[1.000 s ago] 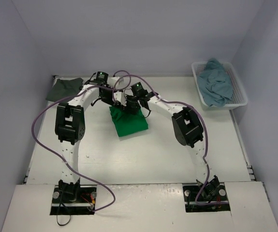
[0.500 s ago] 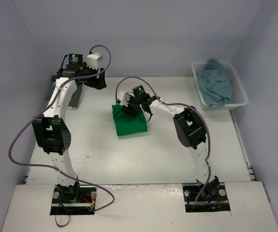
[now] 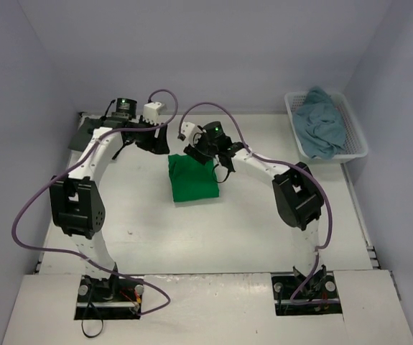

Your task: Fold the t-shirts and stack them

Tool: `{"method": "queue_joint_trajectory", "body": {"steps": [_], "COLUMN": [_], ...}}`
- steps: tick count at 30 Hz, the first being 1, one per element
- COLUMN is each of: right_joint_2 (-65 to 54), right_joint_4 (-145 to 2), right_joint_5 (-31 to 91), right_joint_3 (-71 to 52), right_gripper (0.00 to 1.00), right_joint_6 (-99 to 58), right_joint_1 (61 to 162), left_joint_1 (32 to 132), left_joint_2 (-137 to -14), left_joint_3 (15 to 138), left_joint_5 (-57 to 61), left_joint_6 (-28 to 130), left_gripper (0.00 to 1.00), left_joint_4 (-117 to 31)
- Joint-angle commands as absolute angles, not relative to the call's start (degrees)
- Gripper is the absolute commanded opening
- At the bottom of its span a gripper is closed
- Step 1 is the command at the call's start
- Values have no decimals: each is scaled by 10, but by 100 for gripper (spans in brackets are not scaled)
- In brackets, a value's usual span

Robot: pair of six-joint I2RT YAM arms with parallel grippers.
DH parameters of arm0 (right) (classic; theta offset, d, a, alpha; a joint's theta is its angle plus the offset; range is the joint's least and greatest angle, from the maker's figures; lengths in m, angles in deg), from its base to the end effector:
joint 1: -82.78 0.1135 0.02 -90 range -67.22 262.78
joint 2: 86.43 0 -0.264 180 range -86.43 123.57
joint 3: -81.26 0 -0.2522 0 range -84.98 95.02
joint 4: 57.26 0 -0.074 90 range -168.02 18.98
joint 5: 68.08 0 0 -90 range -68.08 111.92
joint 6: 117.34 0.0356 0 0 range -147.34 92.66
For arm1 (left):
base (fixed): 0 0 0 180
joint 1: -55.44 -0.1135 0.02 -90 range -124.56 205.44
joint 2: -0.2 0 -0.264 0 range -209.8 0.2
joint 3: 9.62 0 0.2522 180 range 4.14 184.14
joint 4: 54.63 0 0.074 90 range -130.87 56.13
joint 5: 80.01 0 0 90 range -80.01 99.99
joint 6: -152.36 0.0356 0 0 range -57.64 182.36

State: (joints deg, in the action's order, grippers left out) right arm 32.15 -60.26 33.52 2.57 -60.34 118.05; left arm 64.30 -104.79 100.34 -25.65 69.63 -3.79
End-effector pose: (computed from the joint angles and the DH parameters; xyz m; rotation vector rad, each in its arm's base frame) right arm 0.3953 0.2884 0.2327 -1.1889 1.5118 0.2213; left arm 0.4031 -0.0838 0.3165 0.6144 2.2171 -0.7461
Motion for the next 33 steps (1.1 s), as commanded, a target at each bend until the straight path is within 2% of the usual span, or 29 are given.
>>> {"method": "queue_joint_trajectory", "body": {"steps": [1,4,5,6,7,17,20,33], "right_joint_2": [252,241,240,242,247,283,300,373], "right_joint_4": [-543,-546,-549,-569,-577,-598,-598,-598], "right_joint_5": [301,304,315,318,322,377,387,427], "right_joint_3": [13,-3,-5,-1,-1,-16,-14,10], "right_gripper": [50,15,10,2,0,0,0,0], "right_joint_6": [-578,-577,-578,-578,-580,-584,-584,-584], "right_joint_1": [1176,1172,1171,1171,1171,1152,1146,1128], "left_joint_1": [670,688,698,703,707,727,727,727], "left_joint_2": [-986,-982,-982,-984,-985,-1010,-1028,-1102], "left_joint_3": [992,976,972,970,966,935,933,944], "left_joint_5": [-284,-293,-296,-299,-301,-319,-318,-341], "left_joint_6": [694,686,685,683,683,652,652,642], "left_gripper": [57,51,50,49,48,26,23,19], "left_joint_4": [-69,-80,-84,-85,-87,-140,-142,-170]}}
